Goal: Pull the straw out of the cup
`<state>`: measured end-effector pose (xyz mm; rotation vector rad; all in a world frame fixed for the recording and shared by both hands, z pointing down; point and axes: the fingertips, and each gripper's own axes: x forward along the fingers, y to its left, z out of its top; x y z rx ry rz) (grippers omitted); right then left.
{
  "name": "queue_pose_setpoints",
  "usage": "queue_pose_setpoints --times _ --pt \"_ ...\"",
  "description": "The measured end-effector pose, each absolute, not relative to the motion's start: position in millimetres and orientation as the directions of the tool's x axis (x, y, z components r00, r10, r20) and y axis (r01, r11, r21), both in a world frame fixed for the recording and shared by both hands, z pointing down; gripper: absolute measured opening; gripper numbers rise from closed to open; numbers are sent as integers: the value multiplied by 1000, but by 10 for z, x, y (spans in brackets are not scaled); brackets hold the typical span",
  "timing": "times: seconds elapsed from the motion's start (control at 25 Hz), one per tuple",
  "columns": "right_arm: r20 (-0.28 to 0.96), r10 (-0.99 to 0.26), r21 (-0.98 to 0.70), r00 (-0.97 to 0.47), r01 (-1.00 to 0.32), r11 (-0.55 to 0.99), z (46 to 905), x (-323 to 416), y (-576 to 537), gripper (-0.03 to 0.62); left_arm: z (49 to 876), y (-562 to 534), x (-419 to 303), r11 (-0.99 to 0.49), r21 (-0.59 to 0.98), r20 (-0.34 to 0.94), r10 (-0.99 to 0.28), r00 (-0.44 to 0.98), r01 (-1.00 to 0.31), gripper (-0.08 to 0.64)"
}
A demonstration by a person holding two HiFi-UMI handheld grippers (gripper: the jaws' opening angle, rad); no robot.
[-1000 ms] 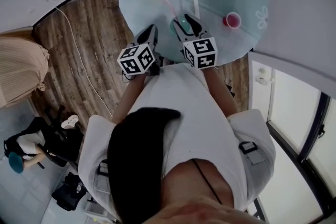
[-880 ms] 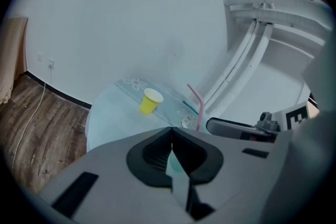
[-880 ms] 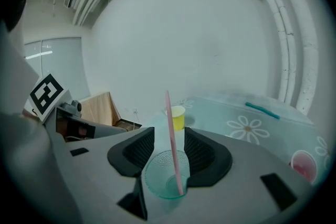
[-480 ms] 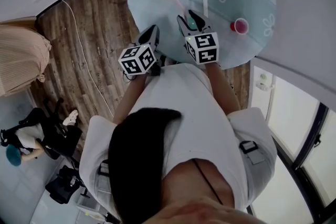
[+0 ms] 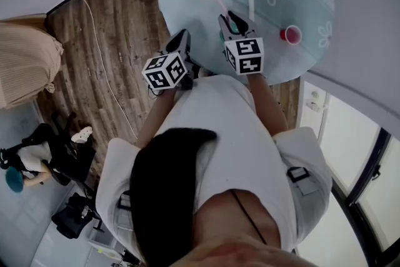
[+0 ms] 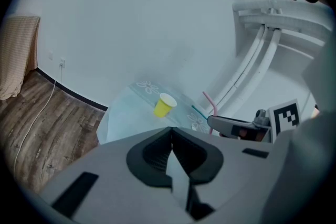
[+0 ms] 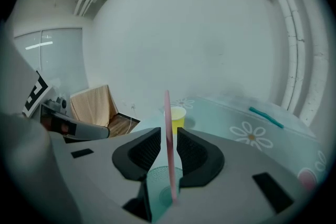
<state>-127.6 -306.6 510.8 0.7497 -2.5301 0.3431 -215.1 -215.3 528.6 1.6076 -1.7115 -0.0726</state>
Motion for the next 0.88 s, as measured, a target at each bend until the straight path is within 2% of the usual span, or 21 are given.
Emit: queue_pose_setpoints --times 0.4,0.88 --pt "520 -475 -73 -710 -591 804 5142 -1239 -3098 48 5298 -2129 -2170 203 523 485 -869 93 -828 9" --pt "441 -510 -97 -739 -604 791 4869 -1172 -3140 46 5285 -2100 -2175 211 521 477 -876 76 -827 9"
